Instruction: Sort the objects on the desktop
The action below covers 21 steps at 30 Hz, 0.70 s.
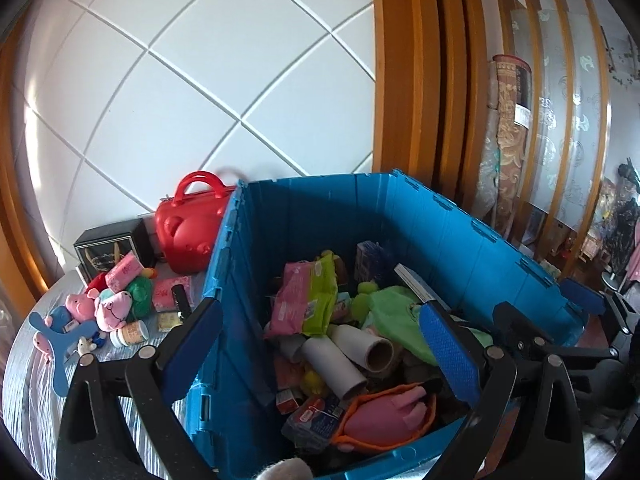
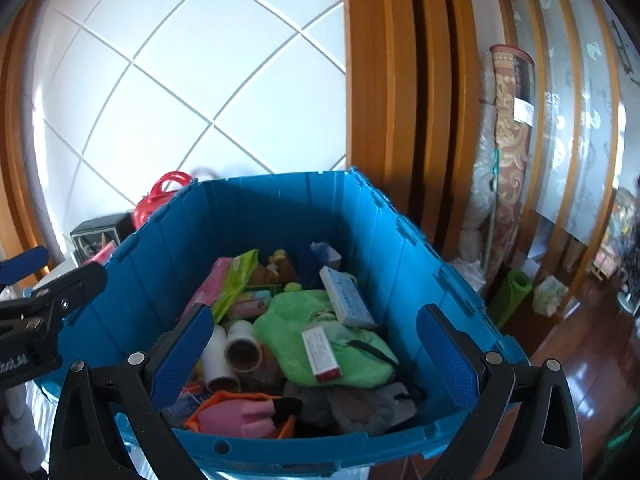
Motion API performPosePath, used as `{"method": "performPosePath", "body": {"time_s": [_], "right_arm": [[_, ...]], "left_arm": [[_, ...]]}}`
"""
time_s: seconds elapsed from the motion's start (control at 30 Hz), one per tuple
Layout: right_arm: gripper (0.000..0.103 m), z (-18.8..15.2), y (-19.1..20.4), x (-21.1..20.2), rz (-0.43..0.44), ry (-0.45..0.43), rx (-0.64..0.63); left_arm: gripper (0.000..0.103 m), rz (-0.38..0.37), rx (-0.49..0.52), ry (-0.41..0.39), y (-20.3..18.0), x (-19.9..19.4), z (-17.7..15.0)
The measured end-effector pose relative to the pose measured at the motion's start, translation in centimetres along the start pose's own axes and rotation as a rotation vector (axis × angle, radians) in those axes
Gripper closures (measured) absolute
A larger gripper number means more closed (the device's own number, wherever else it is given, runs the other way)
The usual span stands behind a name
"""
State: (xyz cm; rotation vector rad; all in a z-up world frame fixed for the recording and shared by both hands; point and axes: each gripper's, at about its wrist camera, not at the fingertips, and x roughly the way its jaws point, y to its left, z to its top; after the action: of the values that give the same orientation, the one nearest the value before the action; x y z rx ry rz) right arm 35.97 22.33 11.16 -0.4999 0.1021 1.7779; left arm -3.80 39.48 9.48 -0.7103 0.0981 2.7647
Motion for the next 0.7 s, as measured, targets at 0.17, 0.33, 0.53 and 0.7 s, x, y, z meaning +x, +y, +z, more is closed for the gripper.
{"method": "performPosePath", "body": {"time_s": [0.17,0.33,0.53,0.7], "right_arm": [[0.000,-0.4,-0.1,0.2,-0.020,0.031,0.000],[0.000,-0.4,-0.4,0.8,-0.043,0.081,0.001],[0.000,-0.7,-0.5,1.0,-0.058,0.119,-0.005],[0.000,-0.8,-0.4,1.1,-0.070,0.126,-0.017]], "left_arm": [[0.003,-0.001,0.005,0.005,-0.3,-0.3,-0.2],[0.003,-0.007,-0.009,0.035,-0.2,-0.2,-0.2],[0.003,-0.001,-0.024,0.058,-0.1,-0.3,-0.5],[0.003,-0.001,-0.033,0.077,0.1,0.0,-0.7]]}}
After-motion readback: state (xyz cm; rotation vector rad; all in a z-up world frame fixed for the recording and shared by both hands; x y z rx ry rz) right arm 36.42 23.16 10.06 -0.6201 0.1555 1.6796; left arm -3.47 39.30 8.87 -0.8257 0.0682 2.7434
